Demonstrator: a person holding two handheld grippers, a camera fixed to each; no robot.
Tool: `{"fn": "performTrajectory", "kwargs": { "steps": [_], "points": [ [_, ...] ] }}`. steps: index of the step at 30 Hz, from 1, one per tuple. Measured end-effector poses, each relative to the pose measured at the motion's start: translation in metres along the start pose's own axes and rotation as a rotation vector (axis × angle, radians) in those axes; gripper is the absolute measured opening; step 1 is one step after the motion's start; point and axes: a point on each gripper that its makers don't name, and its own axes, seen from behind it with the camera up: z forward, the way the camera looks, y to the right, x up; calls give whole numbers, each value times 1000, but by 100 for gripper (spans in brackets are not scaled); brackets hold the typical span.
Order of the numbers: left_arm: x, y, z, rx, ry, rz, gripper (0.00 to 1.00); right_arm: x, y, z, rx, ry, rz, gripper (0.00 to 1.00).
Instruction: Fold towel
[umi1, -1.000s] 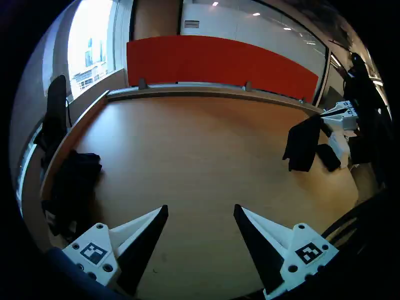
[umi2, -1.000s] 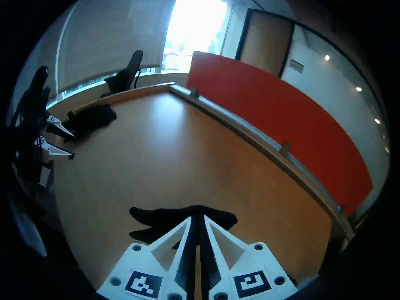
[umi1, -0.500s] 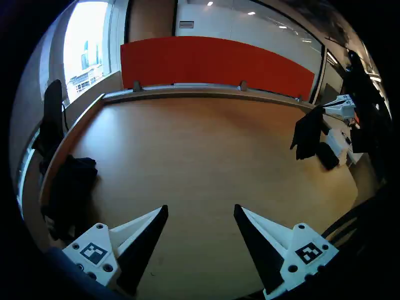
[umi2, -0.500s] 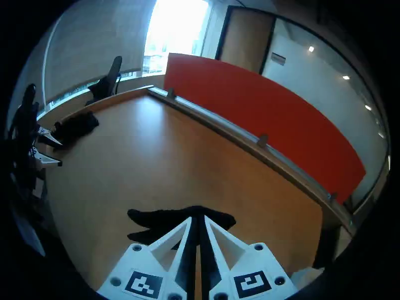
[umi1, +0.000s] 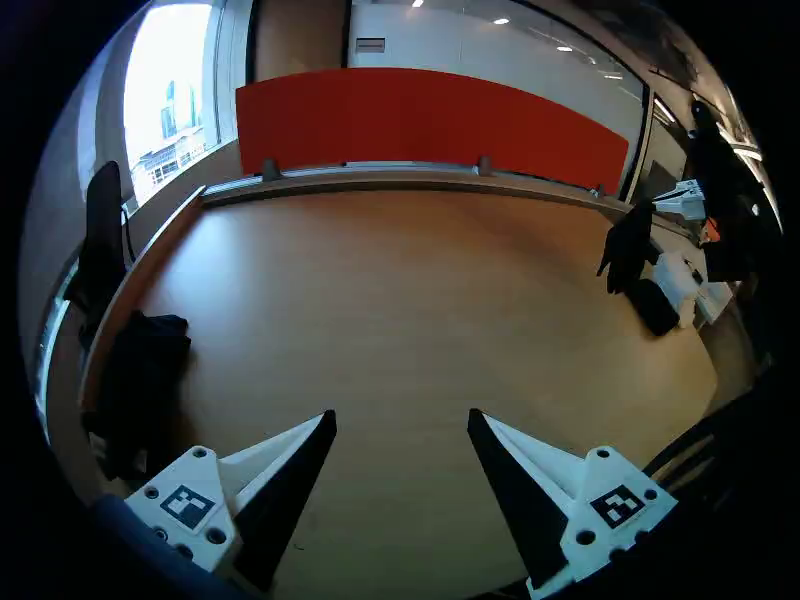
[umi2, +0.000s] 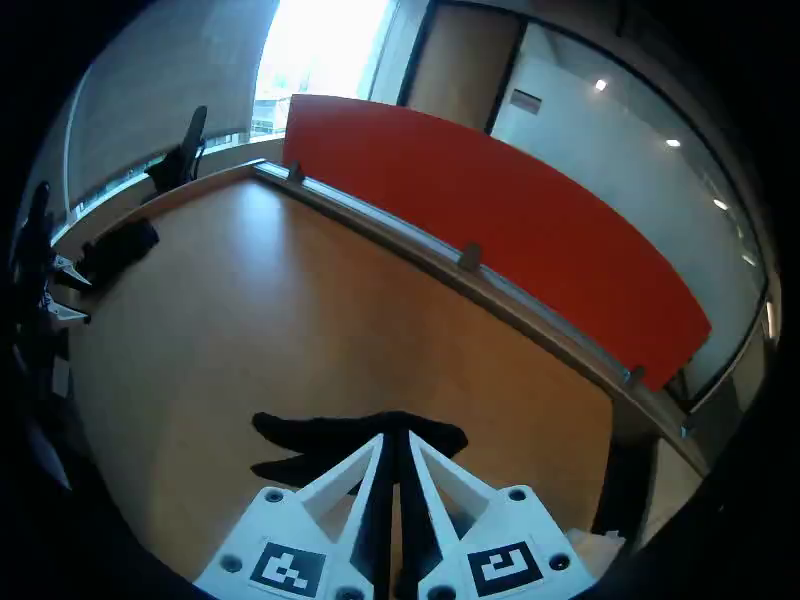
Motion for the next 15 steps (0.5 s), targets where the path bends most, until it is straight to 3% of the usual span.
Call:
{"fn": "performTrajectory", "kwargs": {
  "steps": [15],
  "points": [
    [2, 14, 6, 6, -18, 16, 98, -30, 68, 2, -55, -55, 33, 5]
  ]
}}
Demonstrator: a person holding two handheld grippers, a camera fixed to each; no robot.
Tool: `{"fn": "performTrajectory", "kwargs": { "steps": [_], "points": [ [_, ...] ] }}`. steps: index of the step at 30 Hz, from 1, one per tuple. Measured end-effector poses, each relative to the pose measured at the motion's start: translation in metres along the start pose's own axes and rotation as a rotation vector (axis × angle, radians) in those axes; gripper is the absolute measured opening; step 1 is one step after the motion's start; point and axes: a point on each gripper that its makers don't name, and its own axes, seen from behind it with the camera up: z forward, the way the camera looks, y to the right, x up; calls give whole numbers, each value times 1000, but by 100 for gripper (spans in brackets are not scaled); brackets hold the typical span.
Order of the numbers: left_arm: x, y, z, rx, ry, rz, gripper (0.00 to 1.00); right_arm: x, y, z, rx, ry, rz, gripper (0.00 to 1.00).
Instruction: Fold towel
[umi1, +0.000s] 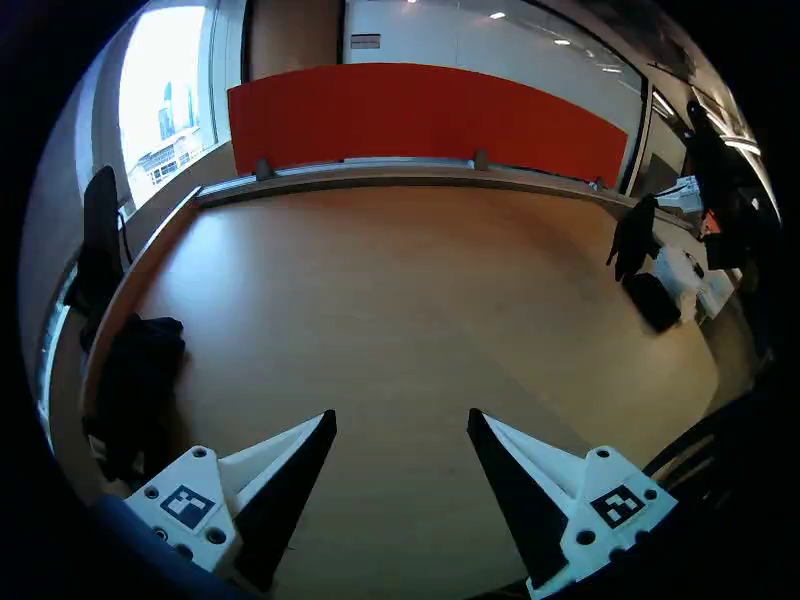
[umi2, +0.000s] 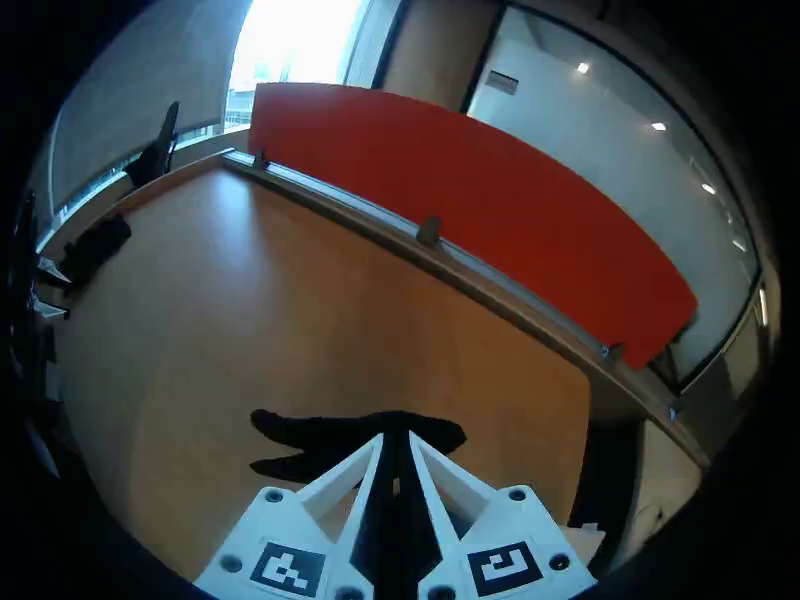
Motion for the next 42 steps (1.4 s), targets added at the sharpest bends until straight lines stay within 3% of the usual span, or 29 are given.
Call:
{"fn": "performTrajectory", "kwargs": {
  "steps": [21, 33, 42],
  "points": [
    [2, 14, 3, 12, -12, 13, 98, -24, 60, 14, -44, -41, 45, 5],
    [3, 21, 6, 13, -18, 21, 98, -36, 69, 16, -49, -58, 58, 5],
    [9, 28, 7, -1, -12, 31, 98, -58, 72, -1, -60, -75, 76, 5]
  ]
}}
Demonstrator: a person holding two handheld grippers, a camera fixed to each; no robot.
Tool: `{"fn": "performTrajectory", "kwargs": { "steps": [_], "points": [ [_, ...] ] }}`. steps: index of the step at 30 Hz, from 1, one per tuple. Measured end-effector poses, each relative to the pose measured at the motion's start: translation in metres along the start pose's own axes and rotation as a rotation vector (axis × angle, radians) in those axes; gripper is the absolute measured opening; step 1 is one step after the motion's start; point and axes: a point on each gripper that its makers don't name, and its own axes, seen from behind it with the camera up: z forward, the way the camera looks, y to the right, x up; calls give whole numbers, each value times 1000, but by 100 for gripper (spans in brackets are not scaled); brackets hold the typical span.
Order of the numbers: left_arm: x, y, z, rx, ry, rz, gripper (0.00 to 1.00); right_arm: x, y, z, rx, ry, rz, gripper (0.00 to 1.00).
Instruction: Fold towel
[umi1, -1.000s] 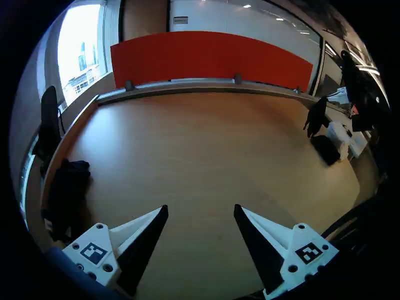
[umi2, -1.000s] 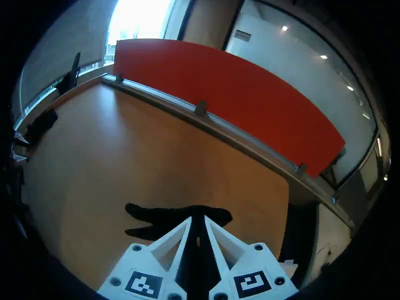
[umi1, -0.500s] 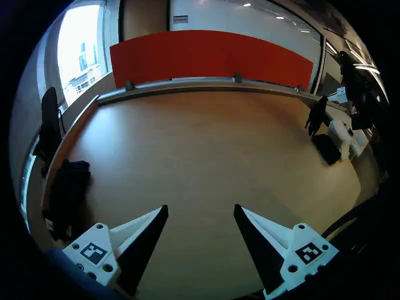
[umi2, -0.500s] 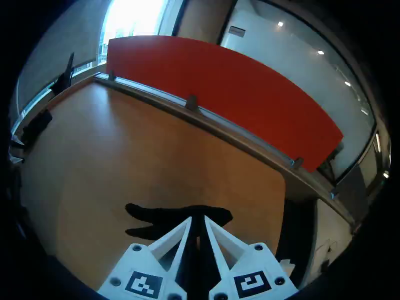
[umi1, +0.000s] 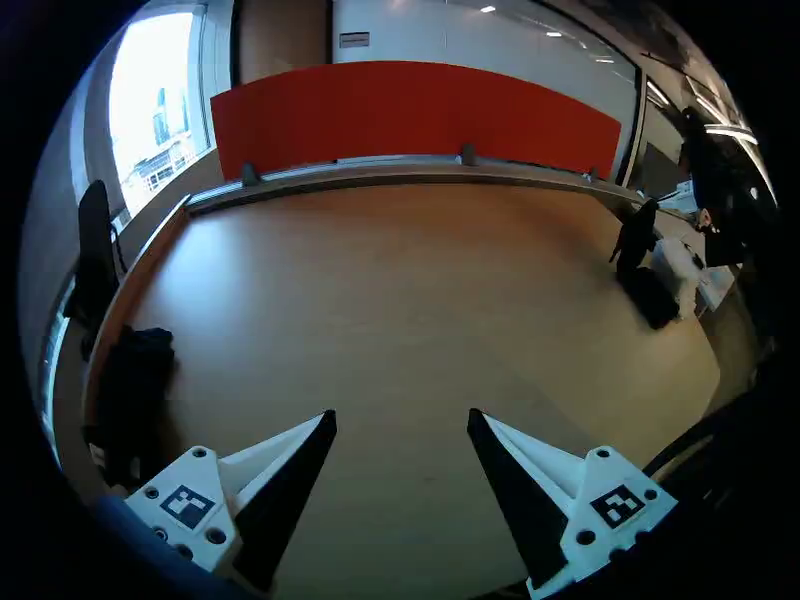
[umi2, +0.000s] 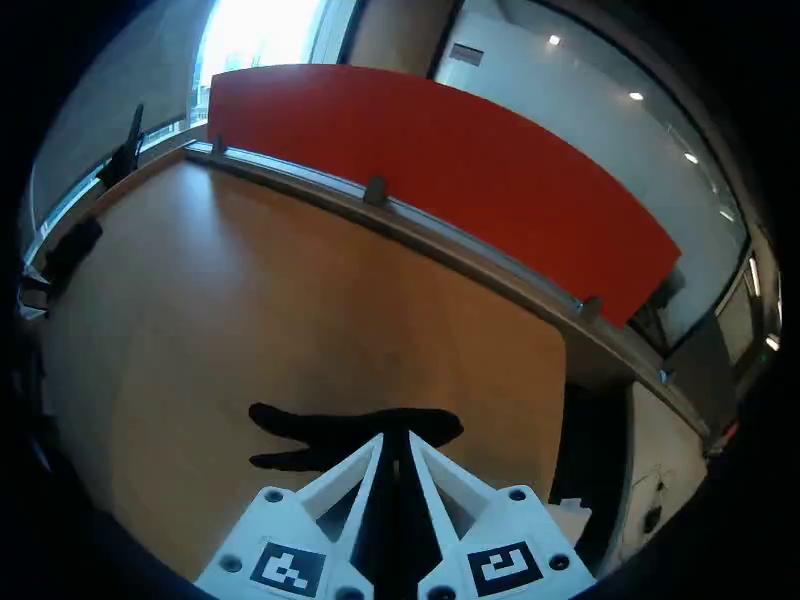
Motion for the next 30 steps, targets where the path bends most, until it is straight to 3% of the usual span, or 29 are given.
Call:
{"fn": "performTrajectory", "kwargs": {
  "steps": [15, 30],
  "points": [
    [2, 15, 1, -29, 0, 24, 98, -82, 14, -30, -43, -78, 92, 5],
    [0, 15, -2, -33, -5, 38, 98, -145, 10, -36, -60, -162, 151, 5]
  ]
}}
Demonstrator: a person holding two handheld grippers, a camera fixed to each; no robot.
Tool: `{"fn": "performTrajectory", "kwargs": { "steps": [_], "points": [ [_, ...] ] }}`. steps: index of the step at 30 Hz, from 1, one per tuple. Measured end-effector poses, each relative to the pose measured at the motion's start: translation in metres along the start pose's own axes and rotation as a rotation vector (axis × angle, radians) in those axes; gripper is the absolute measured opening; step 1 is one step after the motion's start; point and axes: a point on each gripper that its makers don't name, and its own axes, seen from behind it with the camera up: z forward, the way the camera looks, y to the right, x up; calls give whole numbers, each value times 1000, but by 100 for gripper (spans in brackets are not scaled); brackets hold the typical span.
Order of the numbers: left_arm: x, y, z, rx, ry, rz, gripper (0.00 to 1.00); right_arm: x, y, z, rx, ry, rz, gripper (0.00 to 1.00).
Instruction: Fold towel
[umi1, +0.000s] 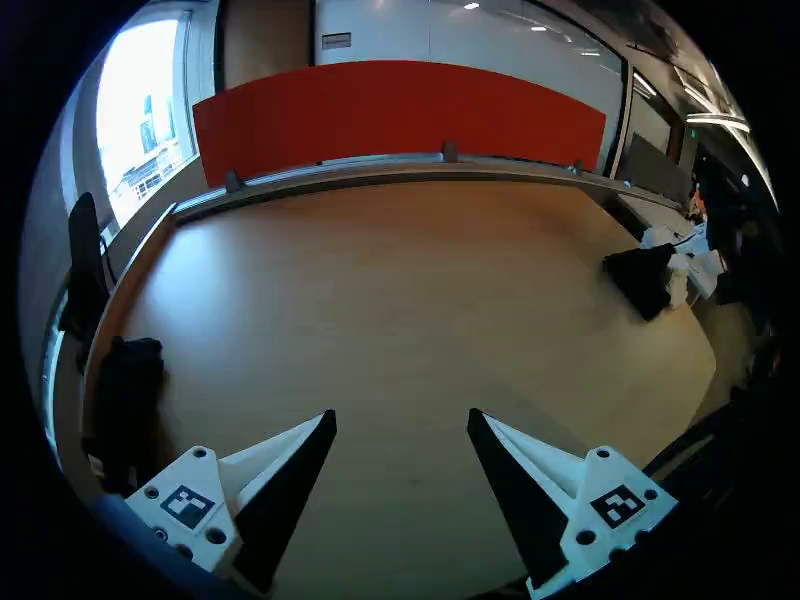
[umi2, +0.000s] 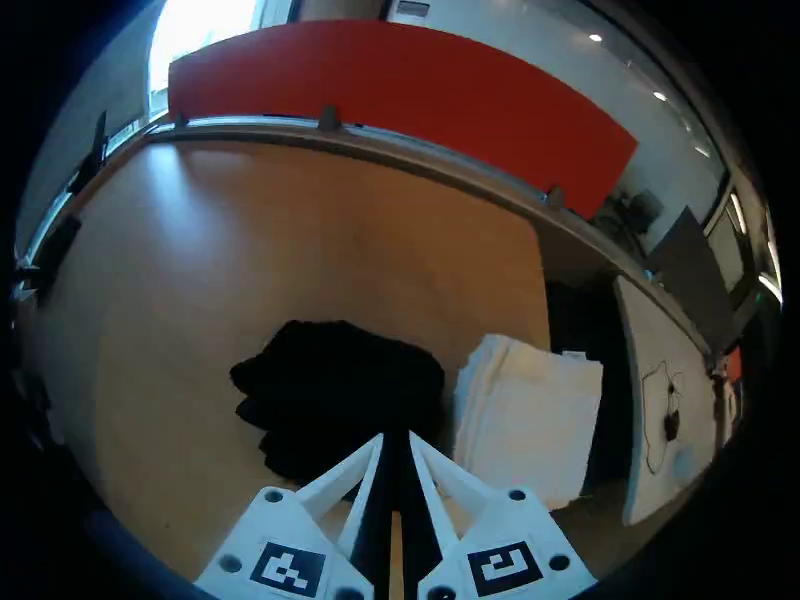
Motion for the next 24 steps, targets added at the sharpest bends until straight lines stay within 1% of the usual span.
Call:
{"fn": "performTrajectory", "kwargs": {
  "steps": [15, 24],
  "points": [
    [-5, -2, -1, 5, -8, 1, 98, -43, 0, 13, -3, -90, 3, 5],
    [-6, -4, -1, 10, -13, 1, 98, -61, 2, 22, -3, -138, 33, 5]
  ]
}}
